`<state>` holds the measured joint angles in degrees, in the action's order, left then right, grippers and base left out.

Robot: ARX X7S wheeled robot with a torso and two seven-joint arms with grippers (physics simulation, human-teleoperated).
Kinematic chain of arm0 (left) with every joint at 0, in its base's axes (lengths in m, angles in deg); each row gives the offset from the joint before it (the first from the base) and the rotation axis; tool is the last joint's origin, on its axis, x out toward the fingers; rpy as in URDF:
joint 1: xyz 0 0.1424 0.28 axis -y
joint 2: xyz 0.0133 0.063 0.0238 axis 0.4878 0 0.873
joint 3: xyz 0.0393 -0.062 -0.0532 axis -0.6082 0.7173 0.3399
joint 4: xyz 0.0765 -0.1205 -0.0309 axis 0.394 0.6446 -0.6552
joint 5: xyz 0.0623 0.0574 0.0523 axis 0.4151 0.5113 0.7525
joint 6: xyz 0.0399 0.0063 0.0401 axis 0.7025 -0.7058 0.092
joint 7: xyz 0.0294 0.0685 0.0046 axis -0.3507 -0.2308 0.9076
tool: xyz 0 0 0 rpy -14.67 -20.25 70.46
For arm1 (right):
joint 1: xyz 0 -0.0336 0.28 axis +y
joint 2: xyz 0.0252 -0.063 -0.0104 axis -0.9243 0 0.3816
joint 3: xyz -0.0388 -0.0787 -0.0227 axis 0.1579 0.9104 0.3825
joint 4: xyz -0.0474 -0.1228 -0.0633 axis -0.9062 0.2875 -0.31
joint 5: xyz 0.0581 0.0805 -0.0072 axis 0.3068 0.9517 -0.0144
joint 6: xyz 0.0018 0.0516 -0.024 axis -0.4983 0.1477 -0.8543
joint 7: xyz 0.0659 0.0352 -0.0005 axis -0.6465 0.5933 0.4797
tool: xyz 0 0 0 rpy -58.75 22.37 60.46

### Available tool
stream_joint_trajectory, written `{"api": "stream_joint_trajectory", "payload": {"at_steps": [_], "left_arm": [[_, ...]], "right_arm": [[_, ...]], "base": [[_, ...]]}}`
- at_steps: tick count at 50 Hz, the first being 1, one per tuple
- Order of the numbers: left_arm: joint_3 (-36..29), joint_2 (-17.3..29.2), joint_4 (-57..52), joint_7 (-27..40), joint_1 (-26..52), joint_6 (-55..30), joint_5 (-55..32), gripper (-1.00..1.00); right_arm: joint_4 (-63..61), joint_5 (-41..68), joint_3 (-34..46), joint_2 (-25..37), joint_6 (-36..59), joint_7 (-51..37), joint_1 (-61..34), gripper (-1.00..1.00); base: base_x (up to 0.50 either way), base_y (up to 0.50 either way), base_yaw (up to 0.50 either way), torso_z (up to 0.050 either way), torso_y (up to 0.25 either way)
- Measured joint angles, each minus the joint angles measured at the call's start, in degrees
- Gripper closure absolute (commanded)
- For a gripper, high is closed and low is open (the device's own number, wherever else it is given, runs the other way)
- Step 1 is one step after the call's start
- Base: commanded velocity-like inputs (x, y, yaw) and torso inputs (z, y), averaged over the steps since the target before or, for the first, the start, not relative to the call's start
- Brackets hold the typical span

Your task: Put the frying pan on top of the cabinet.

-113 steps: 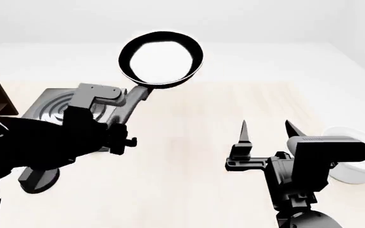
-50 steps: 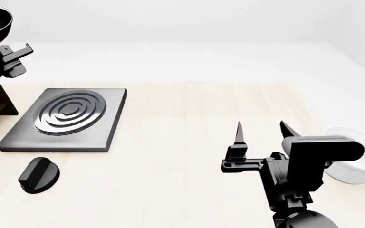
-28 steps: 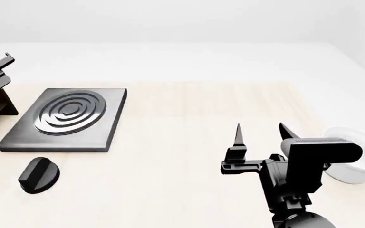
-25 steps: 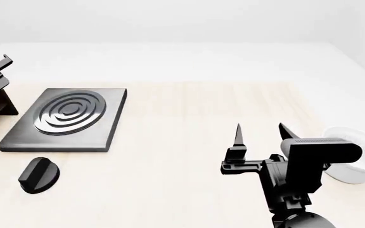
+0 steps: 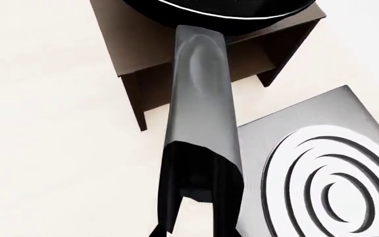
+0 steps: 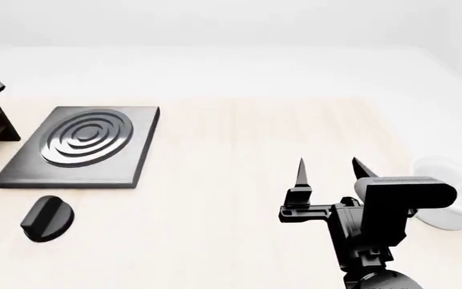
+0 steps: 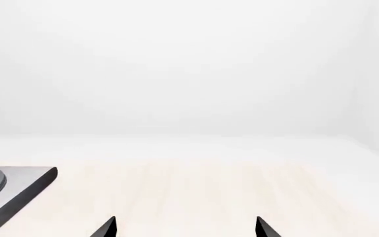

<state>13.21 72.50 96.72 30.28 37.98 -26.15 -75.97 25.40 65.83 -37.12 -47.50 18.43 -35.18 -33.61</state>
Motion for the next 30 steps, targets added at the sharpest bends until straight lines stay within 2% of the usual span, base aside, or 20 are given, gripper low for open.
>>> {"api": "stream_joint_trajectory", "payload": {"at_steps": [9, 21, 22, 24, 30], "left_arm": [[-0.3, -0.3, 0.0, -0.1, 0.4, -0.4, 0.7, 1.00], [-0.4, -0.3, 0.0, -0.7, 0.2, -0.3, 0.8, 1.00], [-0.4, -0.2, 0.0, -0.8, 0.2, -0.1, 0.6, -1.00], [-1.3, -0.2, 0.0, -1.4, 0.3, 0.2, 0.4, -1.00], [-3.6, -0.2, 0.0, -3.5, 0.9, 1.0, 0.2, -1.00]], "right_arm": [[0.2, 0.1, 0.2, 0.1, -0.3, -0.1, 0.1, -1.00], [0.3, 0.3, 0.4, 0.2, -0.5, -0.3, 0.2, -1.00], [0.3, 0.3, 0.4, 0.2, -0.6, -0.3, 0.2, -1.00], [0.3, 0.3, 0.5, 0.3, -0.6, -0.3, 0.2, -1.00], [0.3, 0.4, 0.6, 0.4, -0.6, -0.4, 0.2, -1.00]], "base": [[0.00, 0.00, 0.00, 0.000, -0.249], [0.00, 0.00, 0.00, 0.000, 0.000], [0.00, 0.00, 0.00, 0.000, 0.000], [0.00, 0.00, 0.00, 0.000, 0.000], [0.00, 0.00, 0.00, 0.000, 0.250]]}}
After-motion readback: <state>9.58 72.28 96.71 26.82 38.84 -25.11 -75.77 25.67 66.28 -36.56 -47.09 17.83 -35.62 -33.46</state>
